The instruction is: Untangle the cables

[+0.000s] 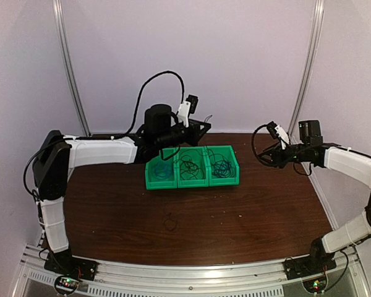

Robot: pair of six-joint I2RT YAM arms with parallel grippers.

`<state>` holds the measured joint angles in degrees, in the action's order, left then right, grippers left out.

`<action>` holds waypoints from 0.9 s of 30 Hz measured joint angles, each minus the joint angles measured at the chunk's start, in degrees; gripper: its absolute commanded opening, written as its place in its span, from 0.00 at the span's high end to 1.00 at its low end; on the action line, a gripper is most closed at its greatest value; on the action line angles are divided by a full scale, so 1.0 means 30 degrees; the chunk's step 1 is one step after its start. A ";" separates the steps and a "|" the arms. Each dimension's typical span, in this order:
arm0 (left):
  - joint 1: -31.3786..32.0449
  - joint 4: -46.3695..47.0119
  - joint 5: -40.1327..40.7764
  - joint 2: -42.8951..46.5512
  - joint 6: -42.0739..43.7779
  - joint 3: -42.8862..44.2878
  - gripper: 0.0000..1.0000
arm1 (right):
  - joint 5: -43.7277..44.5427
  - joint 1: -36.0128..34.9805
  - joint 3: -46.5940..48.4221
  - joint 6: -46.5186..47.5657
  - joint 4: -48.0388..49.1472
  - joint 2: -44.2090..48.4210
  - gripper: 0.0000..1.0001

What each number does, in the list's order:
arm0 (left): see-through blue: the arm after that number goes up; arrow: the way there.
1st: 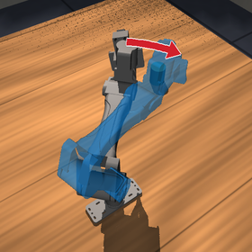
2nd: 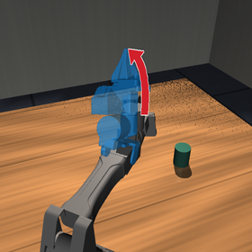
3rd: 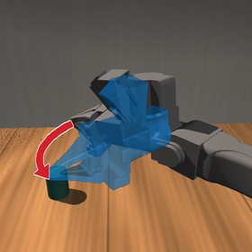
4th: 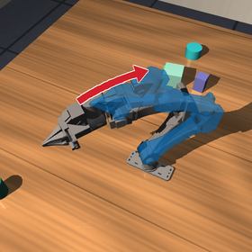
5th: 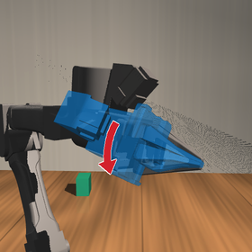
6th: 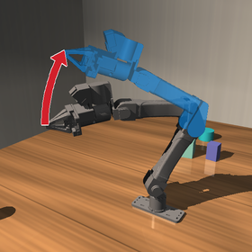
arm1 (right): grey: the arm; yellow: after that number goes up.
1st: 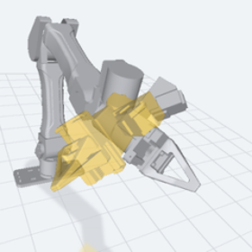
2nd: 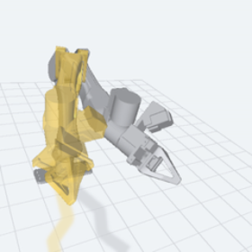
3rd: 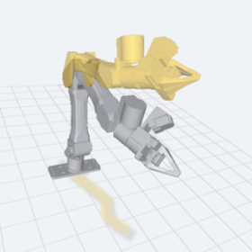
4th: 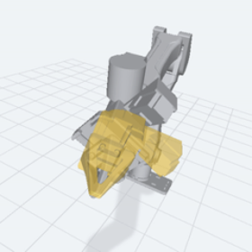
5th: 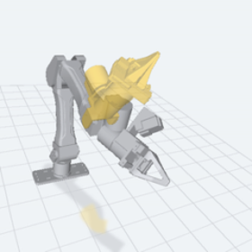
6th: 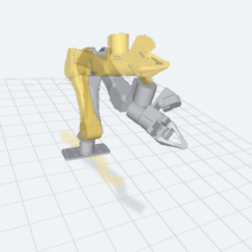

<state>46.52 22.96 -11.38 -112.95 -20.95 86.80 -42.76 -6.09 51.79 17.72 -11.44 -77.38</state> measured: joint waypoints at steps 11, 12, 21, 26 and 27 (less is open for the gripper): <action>-0.1457 0.1129 -0.1239 -0.2331 -0.2047 -0.0240 1.00 | -0.0474 0.0073 -0.0168 0.0240 0.0342 0.0095 0.60; -0.1515 0.1173 -0.1457 -0.2725 -0.2229 0.0219 1.00 | -0.0474 0.0102 -0.0182 0.0262 0.0350 0.0095 0.60; -0.1173 0.2448 -0.4197 -0.4437 -0.3541 0.3184 1.00 | -0.0758 0.0823 -0.0299 0.0335 0.0488 0.0095 0.60; -0.0707 0.2922 -0.4874 -0.4357 -0.3446 0.3213 1.00 | -0.0845 0.0954 -0.0393 0.0335 0.0641 0.0080 0.60; -0.0605 0.2914 -0.4940 -0.4313 -0.3322 0.3213 1.00 | -0.0874 0.0969 -0.0393 0.0335 0.0648 0.0066 0.60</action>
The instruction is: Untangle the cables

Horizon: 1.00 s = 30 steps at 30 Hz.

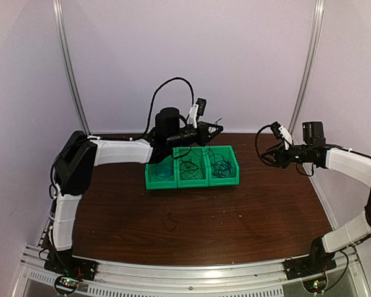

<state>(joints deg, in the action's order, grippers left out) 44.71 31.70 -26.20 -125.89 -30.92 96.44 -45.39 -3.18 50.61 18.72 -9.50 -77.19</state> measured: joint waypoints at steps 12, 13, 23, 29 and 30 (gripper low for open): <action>0.0459 0.0379 0.1020 0.2149 0.1209 -0.0131 1.00 | -0.0364 0.0015 0.0007 0.0044 0.0015 -0.0495 0.60; 0.0452 0.0576 0.1224 0.2375 0.1202 -0.0707 1.00 | -0.0372 0.0029 0.0000 0.0058 0.0029 -0.0495 0.60; -0.0029 0.1472 0.2186 0.2543 0.0729 -0.5231 1.00 | -0.0532 0.0146 0.0000 0.0102 0.0000 -0.0495 0.60; -0.0765 0.2157 0.2623 0.2280 0.0117 -0.5646 1.00 | -0.0707 0.0146 0.0000 0.0146 -0.0044 -0.0495 0.60; -0.0867 0.1967 0.2922 0.2149 0.0058 -0.5523 1.00 | -0.0729 0.0146 0.0000 0.0146 -0.0051 -0.0495 0.60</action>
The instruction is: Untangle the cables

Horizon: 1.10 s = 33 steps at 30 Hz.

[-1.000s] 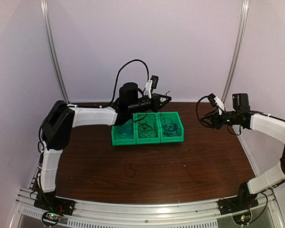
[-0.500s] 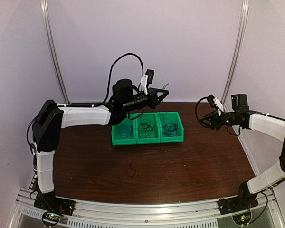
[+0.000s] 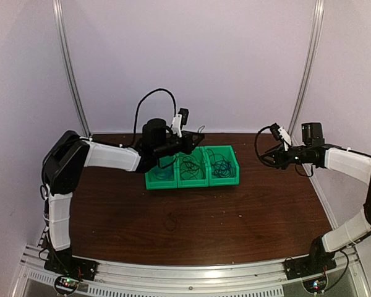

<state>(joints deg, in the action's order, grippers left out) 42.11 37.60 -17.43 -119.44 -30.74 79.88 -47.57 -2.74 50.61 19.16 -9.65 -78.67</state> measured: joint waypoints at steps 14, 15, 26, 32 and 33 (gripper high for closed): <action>-0.0678 -0.5311 0.2747 -0.2484 -0.0233 0.2062 1.00 | -0.0095 0.0007 0.0000 0.0146 -0.0051 0.0000 0.60; -0.0678 -0.5632 0.2732 -0.2696 -0.0226 0.2302 1.00 | -0.0109 0.0007 0.0000 0.0153 -0.0087 -0.0007 0.60; -0.0678 -0.9777 0.2062 -0.3184 0.0423 0.4634 1.00 | -0.0153 0.0007 0.0073 0.0197 -0.0459 -0.0051 0.60; -0.0678 -1.2648 0.1209 -0.2623 0.0940 0.4612 1.00 | 0.0058 -0.1107 0.1552 0.0204 -0.0954 -0.0517 0.60; -0.0678 -1.3085 0.1042 -0.2302 0.1005 0.4401 1.00 | 0.0073 -0.1377 0.1865 0.0204 -0.0969 -0.0699 0.60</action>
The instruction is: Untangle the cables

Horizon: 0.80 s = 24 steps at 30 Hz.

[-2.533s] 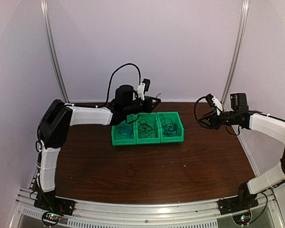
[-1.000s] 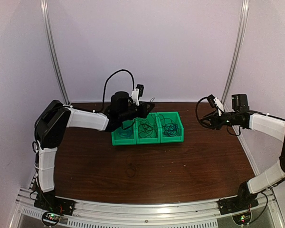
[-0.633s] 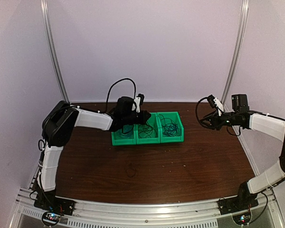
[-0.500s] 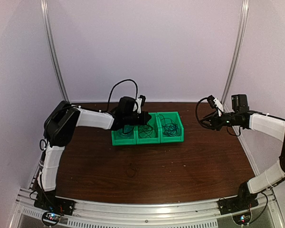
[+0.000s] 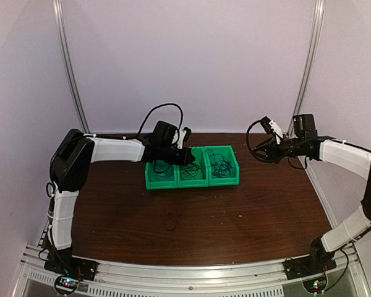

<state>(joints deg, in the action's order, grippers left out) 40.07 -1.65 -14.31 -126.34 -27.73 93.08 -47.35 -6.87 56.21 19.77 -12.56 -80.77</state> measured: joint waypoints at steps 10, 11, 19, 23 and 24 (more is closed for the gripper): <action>0.0000 -0.3308 -0.0466 0.1923 0.0612 0.0117 0.63 | 0.0707 -0.2149 0.0991 0.0168 -0.0474 -0.0969 0.60; 0.0000 -0.3606 -0.0466 0.1923 0.0772 0.0270 0.59 | 0.0823 -0.2259 0.1151 0.0270 -0.0656 -0.0998 0.60; -0.0007 -0.5399 0.1042 0.3577 0.1246 -0.0736 0.48 | 0.0831 -0.3104 0.3810 0.0423 -0.1158 -0.2186 0.60; -0.0102 -0.5435 0.1865 0.6222 0.1158 -0.3242 0.56 | 0.0962 -0.3825 0.3636 0.0437 -0.1209 -0.2273 0.60; -0.0160 -0.5129 0.1916 0.6921 0.1049 -0.4065 0.56 | 0.0998 -0.3993 0.3563 0.0437 -0.1180 -0.2273 0.60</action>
<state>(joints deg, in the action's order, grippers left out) 39.59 -17.04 -8.56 -105.58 -24.58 80.88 -44.36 -18.85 66.89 21.08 -16.10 -87.59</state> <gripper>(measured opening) 0.469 0.401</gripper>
